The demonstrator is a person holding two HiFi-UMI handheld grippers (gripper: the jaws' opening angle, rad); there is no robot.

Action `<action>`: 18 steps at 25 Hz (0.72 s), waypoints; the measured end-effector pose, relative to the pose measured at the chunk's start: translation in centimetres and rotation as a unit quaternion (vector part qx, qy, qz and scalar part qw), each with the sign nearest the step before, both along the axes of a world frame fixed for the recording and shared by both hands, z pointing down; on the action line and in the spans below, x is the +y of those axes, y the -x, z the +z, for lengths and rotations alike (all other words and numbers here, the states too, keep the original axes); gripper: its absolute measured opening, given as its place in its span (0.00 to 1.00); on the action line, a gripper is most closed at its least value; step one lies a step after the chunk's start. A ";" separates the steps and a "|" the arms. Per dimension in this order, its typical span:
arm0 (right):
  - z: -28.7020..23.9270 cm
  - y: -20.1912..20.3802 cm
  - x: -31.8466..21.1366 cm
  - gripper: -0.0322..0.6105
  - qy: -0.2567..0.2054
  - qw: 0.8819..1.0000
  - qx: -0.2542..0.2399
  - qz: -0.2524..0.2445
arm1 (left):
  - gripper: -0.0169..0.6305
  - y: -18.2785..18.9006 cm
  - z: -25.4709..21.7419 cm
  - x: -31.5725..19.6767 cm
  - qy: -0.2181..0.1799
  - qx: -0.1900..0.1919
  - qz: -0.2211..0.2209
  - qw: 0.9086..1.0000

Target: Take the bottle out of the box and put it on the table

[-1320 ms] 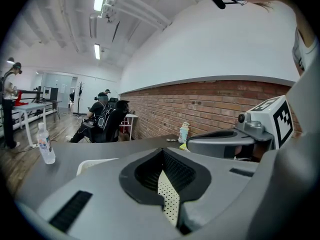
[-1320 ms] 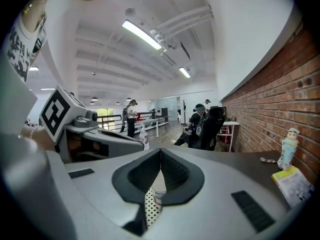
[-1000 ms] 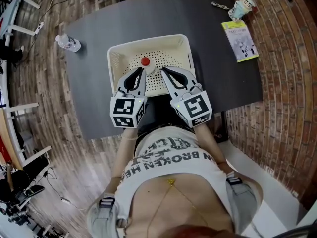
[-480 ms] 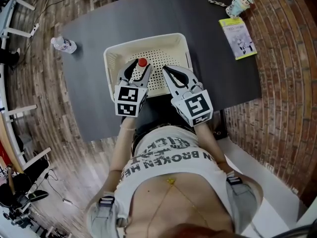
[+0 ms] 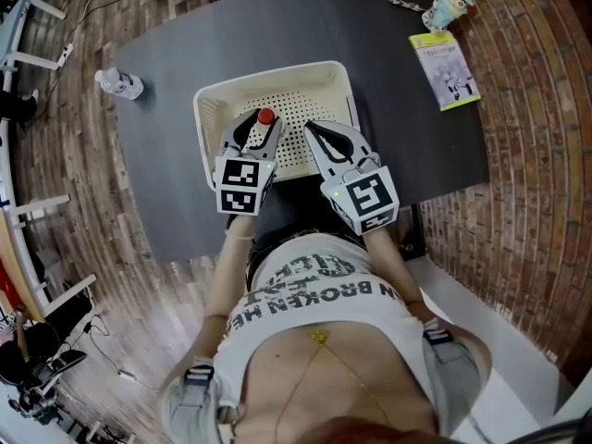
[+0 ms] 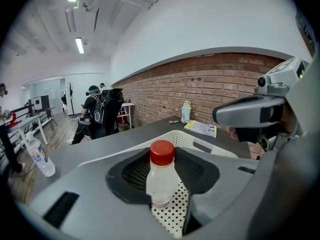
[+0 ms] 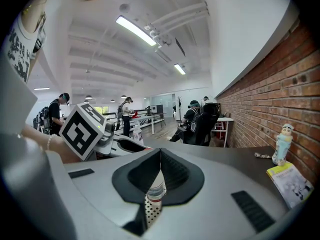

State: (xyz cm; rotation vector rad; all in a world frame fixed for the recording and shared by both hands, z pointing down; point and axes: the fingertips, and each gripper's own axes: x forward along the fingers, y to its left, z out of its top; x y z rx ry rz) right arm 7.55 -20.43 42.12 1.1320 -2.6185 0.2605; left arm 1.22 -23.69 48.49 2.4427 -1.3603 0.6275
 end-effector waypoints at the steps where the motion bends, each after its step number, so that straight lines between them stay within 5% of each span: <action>1: -0.1 0.1 0.1 0.06 -0.001 1.000 -0.001 -0.001 | 0.26 0.0 0.0 0.0 0.000 0.000 0.000 1.000; 18: -0.7 -0.7 1.2 0.06 -0.013 1.000 0.000 0.002 | 0.26 -0.3 -0.3 0.3 -0.002 0.004 0.007 1.000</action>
